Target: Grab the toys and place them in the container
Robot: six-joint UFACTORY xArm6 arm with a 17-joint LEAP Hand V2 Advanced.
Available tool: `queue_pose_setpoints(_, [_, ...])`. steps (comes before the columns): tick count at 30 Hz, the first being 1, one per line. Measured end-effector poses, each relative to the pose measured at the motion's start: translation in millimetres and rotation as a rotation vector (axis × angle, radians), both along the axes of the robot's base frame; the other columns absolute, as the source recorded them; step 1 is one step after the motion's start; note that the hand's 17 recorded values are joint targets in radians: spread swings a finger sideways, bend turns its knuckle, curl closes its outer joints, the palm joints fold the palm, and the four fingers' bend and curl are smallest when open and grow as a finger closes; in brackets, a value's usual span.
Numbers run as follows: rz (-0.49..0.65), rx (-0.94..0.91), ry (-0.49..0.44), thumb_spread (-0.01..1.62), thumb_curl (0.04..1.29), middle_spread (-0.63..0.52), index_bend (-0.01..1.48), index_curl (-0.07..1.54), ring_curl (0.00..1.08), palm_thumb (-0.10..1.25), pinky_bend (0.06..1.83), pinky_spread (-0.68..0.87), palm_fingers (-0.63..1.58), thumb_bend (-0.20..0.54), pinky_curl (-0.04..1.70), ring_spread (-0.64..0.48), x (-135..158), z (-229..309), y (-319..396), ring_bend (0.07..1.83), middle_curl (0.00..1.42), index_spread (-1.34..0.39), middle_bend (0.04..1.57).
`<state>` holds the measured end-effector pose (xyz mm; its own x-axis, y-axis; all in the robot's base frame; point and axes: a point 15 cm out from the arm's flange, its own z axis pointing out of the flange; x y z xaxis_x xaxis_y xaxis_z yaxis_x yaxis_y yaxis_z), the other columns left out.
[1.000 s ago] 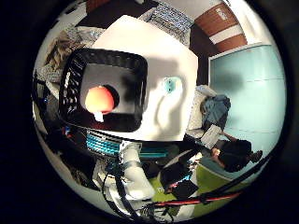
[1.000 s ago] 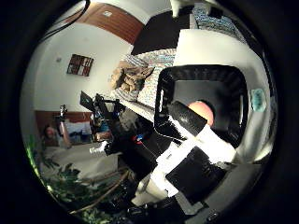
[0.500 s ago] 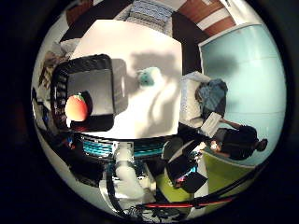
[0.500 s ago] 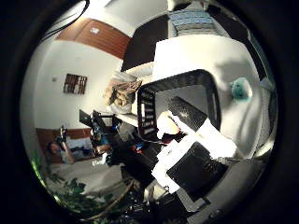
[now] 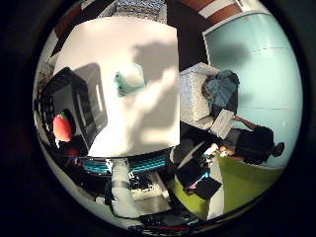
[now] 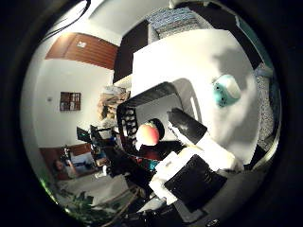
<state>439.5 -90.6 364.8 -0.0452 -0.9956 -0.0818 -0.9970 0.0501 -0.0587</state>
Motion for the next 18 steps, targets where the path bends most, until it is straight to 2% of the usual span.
queue_pose_setpoints(6, [-0.052,0.012,0.051,1.12,0.37,-0.04,0.17,0.3,0.18,0.65,0.44,0.46,0.24,-0.021,0.34,0.13,18,-45,-21,0.45,0.32,-0.41,0.19])
queue_pose_setpoints(18, [-0.122,0.034,0.137,1.14,0.36,-0.02,0.16,0.29,0.2,0.62,0.48,0.47,0.21,-0.02,0.31,0.15,34,-125,-54,0.42,0.31,-0.4,0.19])
